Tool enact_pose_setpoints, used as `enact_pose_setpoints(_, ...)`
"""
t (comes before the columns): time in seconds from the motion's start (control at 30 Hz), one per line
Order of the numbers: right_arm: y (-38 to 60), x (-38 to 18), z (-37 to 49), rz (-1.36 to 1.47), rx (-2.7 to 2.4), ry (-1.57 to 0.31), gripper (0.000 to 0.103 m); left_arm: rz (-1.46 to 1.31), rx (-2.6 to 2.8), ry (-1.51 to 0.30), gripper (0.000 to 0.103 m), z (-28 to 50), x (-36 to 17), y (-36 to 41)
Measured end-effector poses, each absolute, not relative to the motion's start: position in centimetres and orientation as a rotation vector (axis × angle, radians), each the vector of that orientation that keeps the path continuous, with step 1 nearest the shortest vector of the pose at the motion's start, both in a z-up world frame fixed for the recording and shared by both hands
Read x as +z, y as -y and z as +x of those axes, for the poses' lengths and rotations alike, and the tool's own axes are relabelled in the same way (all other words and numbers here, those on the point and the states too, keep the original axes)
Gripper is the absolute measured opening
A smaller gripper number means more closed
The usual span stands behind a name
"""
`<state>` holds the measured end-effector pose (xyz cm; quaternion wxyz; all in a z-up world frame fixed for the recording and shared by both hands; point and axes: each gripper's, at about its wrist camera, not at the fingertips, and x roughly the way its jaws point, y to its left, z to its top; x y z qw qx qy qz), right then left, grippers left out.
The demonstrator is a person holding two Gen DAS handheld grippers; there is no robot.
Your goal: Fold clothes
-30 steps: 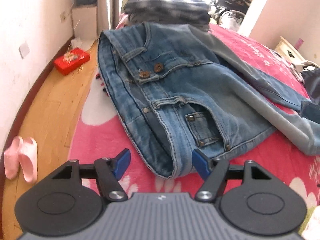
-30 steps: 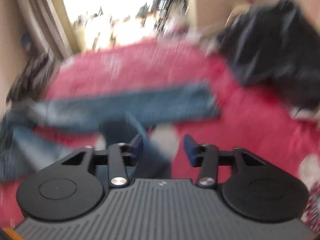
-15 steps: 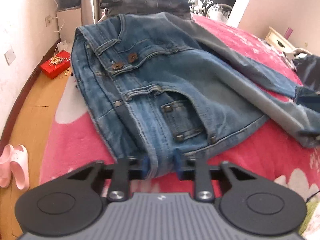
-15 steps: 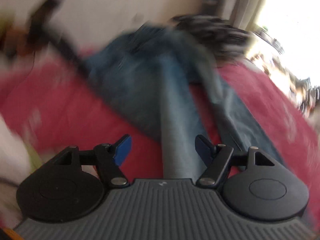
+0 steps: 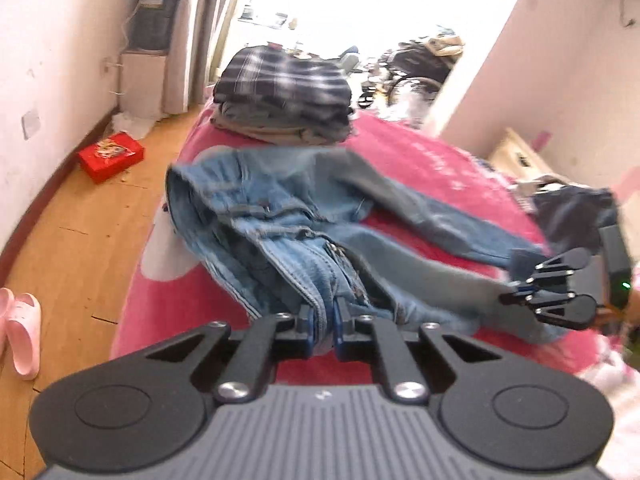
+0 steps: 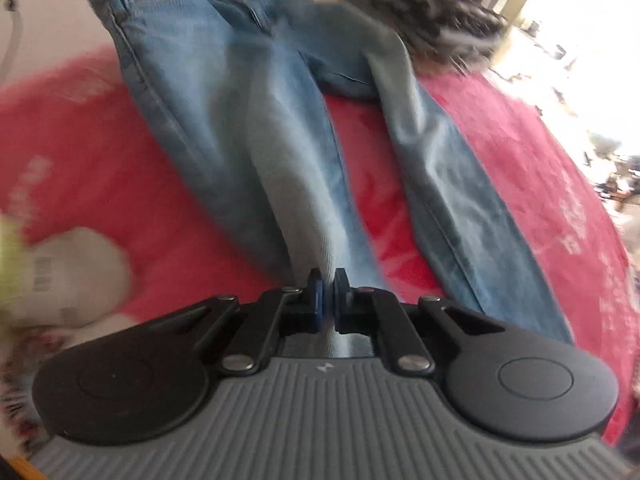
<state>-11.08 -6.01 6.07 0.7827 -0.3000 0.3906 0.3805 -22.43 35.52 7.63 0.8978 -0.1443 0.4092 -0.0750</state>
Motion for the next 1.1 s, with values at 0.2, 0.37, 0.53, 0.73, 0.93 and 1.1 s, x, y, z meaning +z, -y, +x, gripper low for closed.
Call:
enact_pose_setpoints(0.2,5.3,4.9,-12.5,-0.628,0.913,-0.967,0.005,-0.235,-0.193,-1.001,0.010,-25.8,7.2,-37.7)
enact_pose_setpoints(0.37,4.8,4.0,-13.8,-0.609,0.989,-1.070,0.014,-0.203,-0.165,-1.216,0.010,-25.8,0.0,-36.8)
enact_pose_setpoints(0.53,6.0,5.5,-14.1,-0.603,0.983,-1.108,0.044,-0.294,-0.163,-1.221,0.040,-25.8,0.6,-38.8)
enact_pose_setpoints(0.73,8.4,10.9,-10.7,-0.370,1.005,-1.027,0.064,-0.347,-0.131,-1.080,0.055,-26.2,4.6,-40.5)
enact_pose_setpoints(0.93,4.9,12.2,-7.2,0.093,1.075,-0.887,0.064,-0.439,-0.045,-1.039,0.055,-20.8,0.9,-39.7)
enact_pose_setpoints(1.1,-1.2,8.7,-5.0,0.345,1.060,-0.972,0.064,-0.484,0.004,-1.094,0.053,-17.6,-2.6,-39.6)
